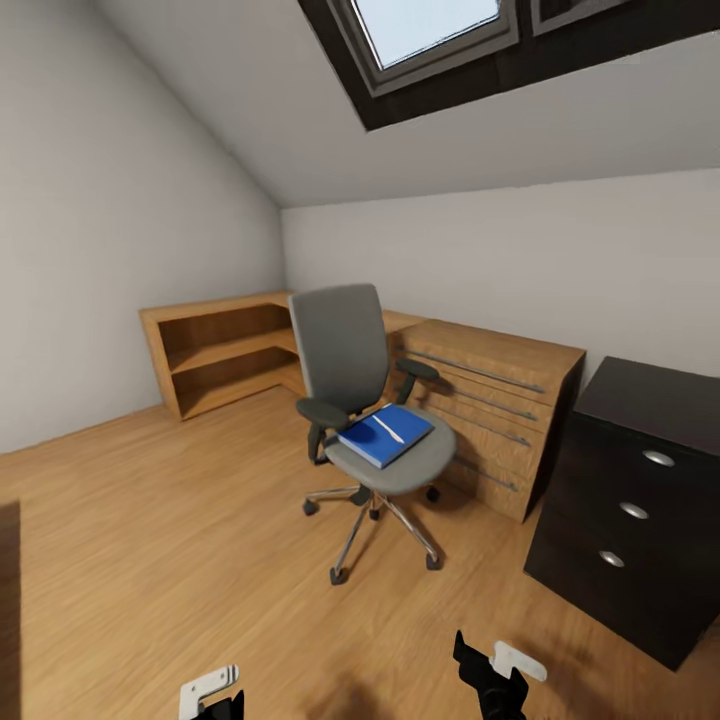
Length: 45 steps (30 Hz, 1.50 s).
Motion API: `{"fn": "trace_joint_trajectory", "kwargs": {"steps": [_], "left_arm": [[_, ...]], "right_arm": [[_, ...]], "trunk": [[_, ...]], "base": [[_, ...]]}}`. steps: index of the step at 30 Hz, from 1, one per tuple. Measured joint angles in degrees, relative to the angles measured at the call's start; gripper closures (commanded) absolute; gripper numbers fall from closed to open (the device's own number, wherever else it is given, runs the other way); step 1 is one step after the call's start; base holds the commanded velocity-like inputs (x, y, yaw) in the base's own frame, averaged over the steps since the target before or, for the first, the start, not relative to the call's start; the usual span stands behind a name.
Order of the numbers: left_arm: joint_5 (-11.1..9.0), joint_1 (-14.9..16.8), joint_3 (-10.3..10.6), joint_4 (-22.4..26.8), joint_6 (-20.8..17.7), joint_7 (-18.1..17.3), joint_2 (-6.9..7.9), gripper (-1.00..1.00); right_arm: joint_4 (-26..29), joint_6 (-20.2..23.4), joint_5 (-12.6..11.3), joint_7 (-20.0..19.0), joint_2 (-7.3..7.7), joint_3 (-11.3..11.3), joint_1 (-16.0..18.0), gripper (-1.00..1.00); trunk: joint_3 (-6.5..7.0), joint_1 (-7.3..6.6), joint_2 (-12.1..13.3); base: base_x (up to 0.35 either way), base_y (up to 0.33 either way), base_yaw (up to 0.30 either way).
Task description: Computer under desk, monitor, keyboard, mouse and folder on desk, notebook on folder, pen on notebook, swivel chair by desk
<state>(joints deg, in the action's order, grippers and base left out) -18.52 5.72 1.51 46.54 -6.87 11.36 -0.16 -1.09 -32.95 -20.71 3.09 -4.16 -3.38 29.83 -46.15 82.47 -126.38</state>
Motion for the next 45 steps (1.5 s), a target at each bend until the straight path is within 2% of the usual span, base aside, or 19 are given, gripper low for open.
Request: {"fn": "trace_joint_trajectory", "kwargs": {"steps": [6, 21, 45], "left_arm": [[0.0, 0.0, 0.0, 0.0, 0.0, 0.0, -0.09, -1.0], [0.0, 0.0, 0.0, -0.7, -0.2, 0.1, -0.19, -1.0], [0.0, 0.0, 0.0, -0.8, 0.1, 0.1, -0.13, -1.0]], "right_arm": [[0.0, 0.0, 0.0, 0.0, -0.03, 0.0, 0.0, -1.0], [0.0, 0.0, 0.0, 0.0, 0.13, 0.0, 0.0, -1.0], [0.0, 0.1, 0.0, 0.0, -0.02, 0.0, 0.0, -1.0]], "trunk": [[0.77, -1.31, 2.4], [2.69, -4.6, 8.4], [5.77, -9.88, 18.0]], "base": [[-0.054, 0.0, -0.219], [-0.267, 0.0, -0.22], [-0.014, 0.0, -0.221]]}}
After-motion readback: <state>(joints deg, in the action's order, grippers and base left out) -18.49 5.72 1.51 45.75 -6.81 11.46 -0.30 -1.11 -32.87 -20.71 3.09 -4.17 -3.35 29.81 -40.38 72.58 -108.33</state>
